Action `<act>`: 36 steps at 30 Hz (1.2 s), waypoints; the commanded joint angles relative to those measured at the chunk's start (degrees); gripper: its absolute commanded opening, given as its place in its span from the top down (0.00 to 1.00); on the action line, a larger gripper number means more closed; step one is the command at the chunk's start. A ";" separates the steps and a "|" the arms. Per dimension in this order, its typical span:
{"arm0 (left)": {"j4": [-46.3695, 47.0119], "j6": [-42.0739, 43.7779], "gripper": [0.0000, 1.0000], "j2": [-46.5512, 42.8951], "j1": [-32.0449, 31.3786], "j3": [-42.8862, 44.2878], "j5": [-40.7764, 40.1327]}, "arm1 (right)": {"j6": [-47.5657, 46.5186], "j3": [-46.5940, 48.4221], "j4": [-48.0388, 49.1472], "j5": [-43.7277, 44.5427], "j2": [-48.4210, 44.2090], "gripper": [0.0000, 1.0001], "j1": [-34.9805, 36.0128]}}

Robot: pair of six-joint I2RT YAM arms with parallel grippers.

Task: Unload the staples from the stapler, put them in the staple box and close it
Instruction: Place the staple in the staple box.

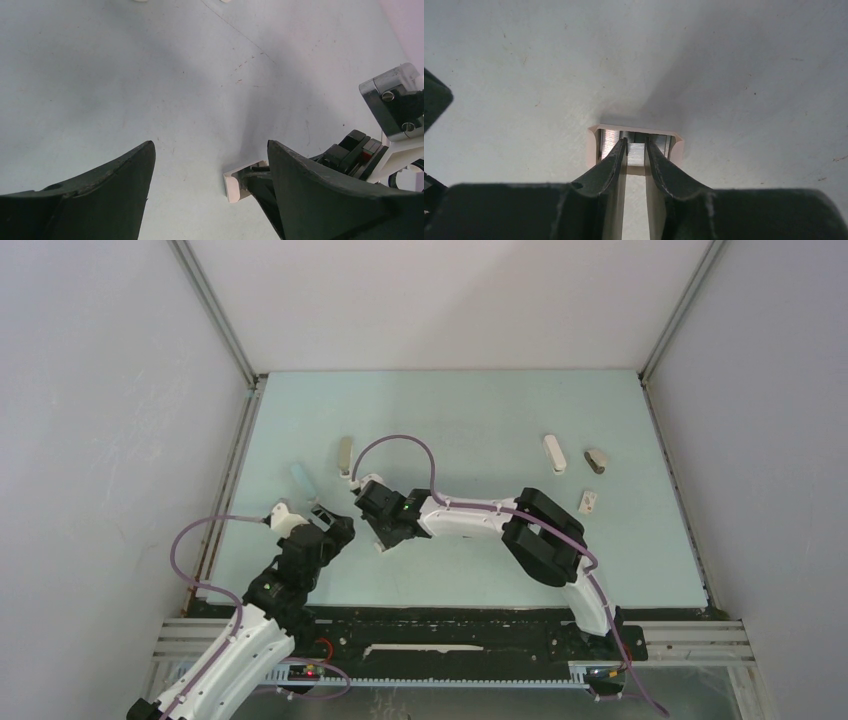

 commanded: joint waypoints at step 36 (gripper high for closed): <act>2.66 4.40 0.00 -14.36 0.50 0.86 2.77 | -33.07 -11.53 -7.35 -40.34 -27.31 0.44 -9.25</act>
